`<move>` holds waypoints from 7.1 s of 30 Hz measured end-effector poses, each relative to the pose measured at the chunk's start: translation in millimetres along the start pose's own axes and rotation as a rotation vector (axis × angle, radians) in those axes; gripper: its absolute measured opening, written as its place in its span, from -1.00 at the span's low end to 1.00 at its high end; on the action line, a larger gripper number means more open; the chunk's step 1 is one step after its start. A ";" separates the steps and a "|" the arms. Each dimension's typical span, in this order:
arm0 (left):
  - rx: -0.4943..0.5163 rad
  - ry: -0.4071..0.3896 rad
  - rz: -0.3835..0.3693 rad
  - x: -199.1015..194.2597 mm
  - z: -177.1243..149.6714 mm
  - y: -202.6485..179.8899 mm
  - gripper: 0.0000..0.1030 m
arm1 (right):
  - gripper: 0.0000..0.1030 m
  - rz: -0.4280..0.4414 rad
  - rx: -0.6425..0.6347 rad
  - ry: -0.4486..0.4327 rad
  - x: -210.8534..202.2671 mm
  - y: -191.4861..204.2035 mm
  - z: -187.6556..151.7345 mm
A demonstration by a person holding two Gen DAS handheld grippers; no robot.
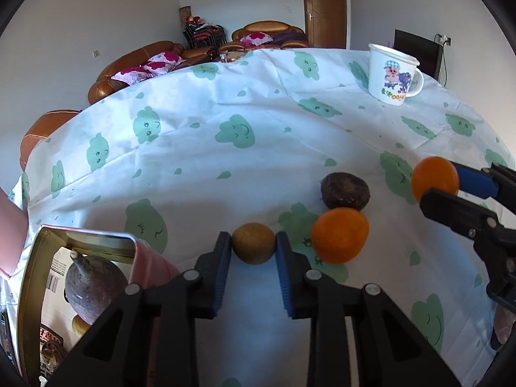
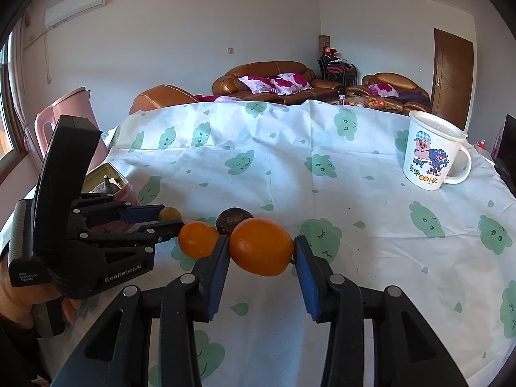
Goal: Organize fruits
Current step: 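Grasp the large orange with the right gripper while the left gripper grasps the yellow-brown round fruit, then lift and carry the orange and yellow-brown fruit over the pink tin box, then open both grippers to drop the two fruits into the tin box, then grasp the small mandarin with the left gripper while the right gripper grasps the dark brown round fruit, then carry the mandarin and dark brown fruit over the pink tin box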
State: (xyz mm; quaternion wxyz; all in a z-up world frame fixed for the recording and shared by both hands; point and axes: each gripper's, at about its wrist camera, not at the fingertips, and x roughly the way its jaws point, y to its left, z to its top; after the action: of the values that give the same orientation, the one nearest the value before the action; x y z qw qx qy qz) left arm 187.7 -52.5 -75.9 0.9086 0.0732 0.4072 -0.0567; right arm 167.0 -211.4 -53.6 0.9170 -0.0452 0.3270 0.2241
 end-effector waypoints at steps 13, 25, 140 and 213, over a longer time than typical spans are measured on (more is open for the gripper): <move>-0.073 -0.199 0.020 -45.4 -13.9 5.0 -0.43 | -0.17 0.020 -0.018 -0.086 -15.8 2.6 -0.4; -0.111 -0.326 0.054 -73.5 -26.3 7.8 -0.43 | -0.18 0.018 -0.028 -0.175 -32.1 4.7 -2.9; -0.172 -0.306 -0.021 -91.8 -24.3 13.4 0.71 | 0.32 -0.119 -0.053 -0.092 -26.8 4.2 0.2; -0.253 -0.359 0.053 -65.2 -18.4 26.6 -0.22 | -0.18 0.080 0.019 -0.130 17.0 25.1 25.8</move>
State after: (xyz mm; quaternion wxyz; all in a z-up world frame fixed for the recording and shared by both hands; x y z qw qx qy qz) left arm 135.4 -20.2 -36.9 0.9696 -0.0420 0.2409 0.0065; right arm 182.6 -176.5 -42.3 0.9270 -0.0086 0.2703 0.2601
